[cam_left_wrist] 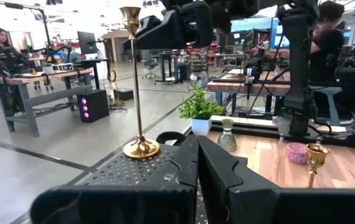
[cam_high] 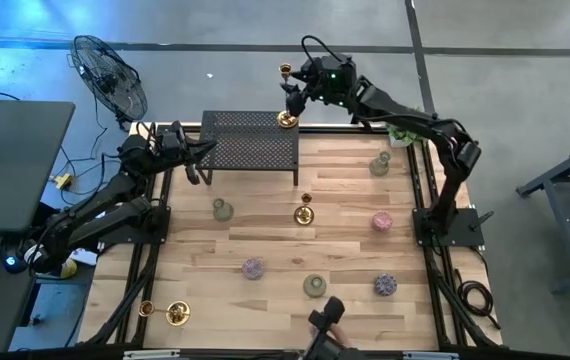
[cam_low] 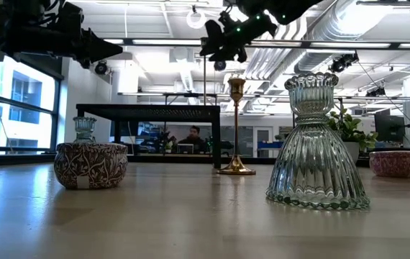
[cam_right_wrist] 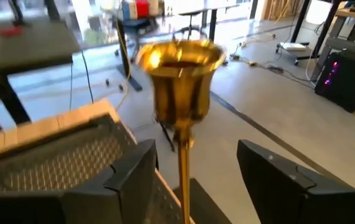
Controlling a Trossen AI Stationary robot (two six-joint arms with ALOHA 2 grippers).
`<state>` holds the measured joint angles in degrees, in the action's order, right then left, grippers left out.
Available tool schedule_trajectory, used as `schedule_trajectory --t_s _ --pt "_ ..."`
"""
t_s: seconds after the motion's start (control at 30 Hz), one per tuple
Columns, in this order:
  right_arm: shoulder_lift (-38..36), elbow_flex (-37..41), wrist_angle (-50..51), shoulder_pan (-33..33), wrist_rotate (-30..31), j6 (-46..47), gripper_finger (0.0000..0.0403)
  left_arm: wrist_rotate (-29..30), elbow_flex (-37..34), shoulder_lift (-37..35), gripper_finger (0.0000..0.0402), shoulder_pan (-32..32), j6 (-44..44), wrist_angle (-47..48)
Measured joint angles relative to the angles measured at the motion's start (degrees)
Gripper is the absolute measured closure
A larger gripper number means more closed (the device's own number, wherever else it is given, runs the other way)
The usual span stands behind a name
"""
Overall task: Pick & Place candle stick holders
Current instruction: Put the pink patterned scented candle on the shelf
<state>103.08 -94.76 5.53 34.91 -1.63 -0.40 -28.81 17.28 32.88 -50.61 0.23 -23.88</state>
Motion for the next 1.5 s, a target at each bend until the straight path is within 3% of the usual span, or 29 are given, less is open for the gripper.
schedule_trajectory --t_s 0.3,0.47,0.57,0.77,0.9,1.0,1.1,1.3,1.5 --pt "-5.95 0.02 14.76 -0.73 2.12 -2.26 0.0184 -0.03 0.0 0.0 0.0401 0.0 0.06 -0.01" --pt "-9.95 0.9 24.29 -4.54 6.43 -5.09 0.0221 -0.05 0.0 0.0 0.0401 0.0 1.03 0.03" --pt "-13.56 9.31 18.27 -8.32 7.6 -5.66 0.0269 -0.05 0.0 0.0 0.0401 0.0 0.94 0.43" --pt "-23.54 34.49 -4.8 -17.25 7.42 -5.33 0.0387 -0.22 0.0 0.02 0.0401 0.0 0.83 1.16" --pt "-30.93 45.14 -7.95 -24.09 15.97 0.6 0.0385 -0.22 0.0 0.02 0.0401 0.0 0.52 2.01" --pt "-36.35 49.22 -3.47 -30.01 25.59 5.57 0.0388 -0.23 0.0 0.0 0.0401 0.0 -0.62 2.02" --pt "-40.82 51.75 1.54 -35.29 31.5 11.92 0.04 -0.82 0.0 0.0 0.0401 0.0 -0.64 2.52" --pt "-44.4 52.85 11.81 -45.2 38.5 24.48 0.0402 -7.23 0.0 0.0 0.0401 0.9 1.3 4.82" --pt "-43.4 52.85 17.84 -52.87 38.78 36.64 0.0402 -5.6 0.0 0.03 0.0401 8.41 4.77 4.81"
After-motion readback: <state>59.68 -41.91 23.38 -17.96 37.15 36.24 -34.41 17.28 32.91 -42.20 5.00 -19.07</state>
